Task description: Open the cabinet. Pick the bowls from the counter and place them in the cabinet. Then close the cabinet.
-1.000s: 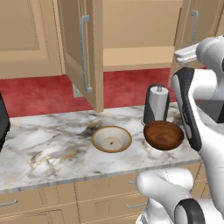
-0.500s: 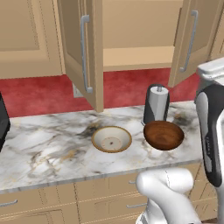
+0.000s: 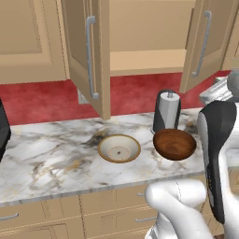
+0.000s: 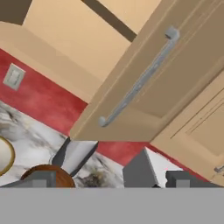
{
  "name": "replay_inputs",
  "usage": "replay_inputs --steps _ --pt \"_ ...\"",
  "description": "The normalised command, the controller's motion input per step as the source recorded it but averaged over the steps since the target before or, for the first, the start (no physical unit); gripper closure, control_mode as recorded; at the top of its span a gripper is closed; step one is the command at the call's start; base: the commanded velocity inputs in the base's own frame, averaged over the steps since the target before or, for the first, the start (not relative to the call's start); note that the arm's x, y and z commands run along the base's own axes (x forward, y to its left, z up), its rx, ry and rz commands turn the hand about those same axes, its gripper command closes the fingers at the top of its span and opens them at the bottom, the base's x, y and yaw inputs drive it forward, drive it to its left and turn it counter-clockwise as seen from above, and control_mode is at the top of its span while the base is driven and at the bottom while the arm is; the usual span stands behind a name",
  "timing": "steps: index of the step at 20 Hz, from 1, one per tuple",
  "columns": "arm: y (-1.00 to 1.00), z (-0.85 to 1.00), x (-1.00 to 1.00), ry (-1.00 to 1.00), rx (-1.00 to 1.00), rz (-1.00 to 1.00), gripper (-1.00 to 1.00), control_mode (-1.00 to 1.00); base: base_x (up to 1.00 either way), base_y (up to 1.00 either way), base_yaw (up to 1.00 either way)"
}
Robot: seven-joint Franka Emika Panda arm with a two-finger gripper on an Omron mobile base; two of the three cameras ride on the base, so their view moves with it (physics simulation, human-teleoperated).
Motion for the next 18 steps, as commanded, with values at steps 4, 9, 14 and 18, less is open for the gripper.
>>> replay_inputs --steps 4,9,14,18 --pt "0.48 0.03 0.02 0.33 -0.17 0.00 -1.00 -1.00 0.00 0.00 0.00" --pt "-0.37 -0.07 0.04 0.00 0.26 -0.01 -1.00 -1.00 0.00 0.00 0.00" --pt "-0.49 -0.21 -0.01 -0.06 0.59 -0.15 -1.00 -1.00 0.00 0.00 0.00" --pt "0.17 0.00 0.00 -0.07 0.08 -0.08 -1.00 -1.00 0.00 0.00 0.00"
